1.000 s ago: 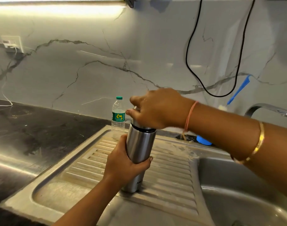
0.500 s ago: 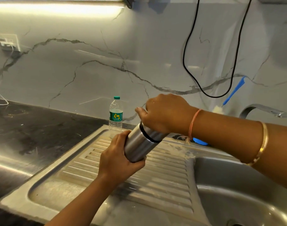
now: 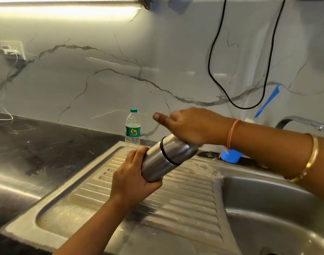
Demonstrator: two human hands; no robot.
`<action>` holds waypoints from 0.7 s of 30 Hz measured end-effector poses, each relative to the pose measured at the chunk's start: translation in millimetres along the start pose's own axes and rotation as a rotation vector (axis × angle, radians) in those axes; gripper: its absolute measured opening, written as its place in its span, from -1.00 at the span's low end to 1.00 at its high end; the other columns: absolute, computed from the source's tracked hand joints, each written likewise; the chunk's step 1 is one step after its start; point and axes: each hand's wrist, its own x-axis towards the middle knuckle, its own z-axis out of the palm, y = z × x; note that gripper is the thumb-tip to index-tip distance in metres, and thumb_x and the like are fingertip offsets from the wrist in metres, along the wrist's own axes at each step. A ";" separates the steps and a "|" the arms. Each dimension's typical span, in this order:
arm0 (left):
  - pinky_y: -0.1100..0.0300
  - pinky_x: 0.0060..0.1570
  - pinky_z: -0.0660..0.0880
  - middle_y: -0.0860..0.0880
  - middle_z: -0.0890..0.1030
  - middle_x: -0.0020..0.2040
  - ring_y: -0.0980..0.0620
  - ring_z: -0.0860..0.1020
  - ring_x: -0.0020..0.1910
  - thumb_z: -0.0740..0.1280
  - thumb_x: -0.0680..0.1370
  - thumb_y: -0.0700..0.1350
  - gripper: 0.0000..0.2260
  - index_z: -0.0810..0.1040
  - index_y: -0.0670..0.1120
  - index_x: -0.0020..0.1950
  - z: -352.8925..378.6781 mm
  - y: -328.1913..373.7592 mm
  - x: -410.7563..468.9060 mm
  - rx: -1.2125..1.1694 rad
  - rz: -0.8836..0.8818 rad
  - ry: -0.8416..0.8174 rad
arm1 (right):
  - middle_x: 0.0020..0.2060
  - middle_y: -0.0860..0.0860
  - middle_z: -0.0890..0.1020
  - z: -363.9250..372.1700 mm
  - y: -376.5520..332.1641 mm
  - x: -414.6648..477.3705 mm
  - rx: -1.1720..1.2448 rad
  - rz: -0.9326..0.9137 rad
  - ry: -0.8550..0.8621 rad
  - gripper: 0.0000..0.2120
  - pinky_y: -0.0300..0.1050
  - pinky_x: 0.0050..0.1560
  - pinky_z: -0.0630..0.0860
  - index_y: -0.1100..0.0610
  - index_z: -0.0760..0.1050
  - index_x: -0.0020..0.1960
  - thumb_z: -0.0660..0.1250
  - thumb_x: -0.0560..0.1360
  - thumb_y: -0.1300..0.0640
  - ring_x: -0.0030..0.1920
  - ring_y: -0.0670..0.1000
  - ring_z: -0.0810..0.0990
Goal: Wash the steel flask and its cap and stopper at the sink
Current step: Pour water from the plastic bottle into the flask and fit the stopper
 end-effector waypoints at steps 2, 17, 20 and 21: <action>0.17 -0.33 0.49 0.02 0.55 0.04 -0.01 0.56 -0.19 0.35 0.18 0.24 -0.33 0.29 0.10 0.24 -1.0 -0.5 1.6 -0.024 -0.012 0.000 | 0.06 0.10 0.59 -11.0 11.6 -1.9 -0.065 -0.257 0.170 -0.37 -0.14 -0.15 0.46 0.07 0.40 0.27 -0.11 0.53 -0.35 -0.03 0.06 0.59; 0.36 -0.36 0.30 0.00 0.55 0.06 0.06 0.52 -0.22 0.40 0.18 0.21 -0.30 0.33 0.04 0.26 0.4 -1.4 2.3 0.013 0.025 -0.050 | 0.16 0.12 0.54 6.4 14.6 -22.8 0.099 -0.024 0.057 -0.35 -0.25 -0.24 0.44 0.03 0.30 0.33 -0.06 0.49 -0.40 -0.10 0.02 0.59; 0.27 -0.34 0.40 0.02 0.55 0.06 0.01 0.57 -0.20 0.35 0.19 0.24 -0.31 0.32 0.06 0.26 1.5 -1.0 1.7 -0.023 0.037 -0.046 | 0.15 0.23 0.54 9.6 29.7 -19.1 -0.347 -0.782 0.264 -0.46 -0.18 -0.26 0.43 0.13 0.36 0.30 0.05 0.55 -0.26 -0.04 0.14 0.57; 0.26 -0.33 0.42 0.02 0.55 0.07 0.01 0.57 -0.20 0.36 0.20 0.23 -0.32 0.32 0.06 0.26 1.6 -0.8 1.7 -0.034 0.047 -0.040 | 0.06 0.25 0.57 13.5 34.4 -18.2 -0.411 -0.911 0.272 -0.53 -0.13 -0.30 0.44 0.16 0.44 0.22 0.09 0.56 -0.19 -0.12 0.15 0.57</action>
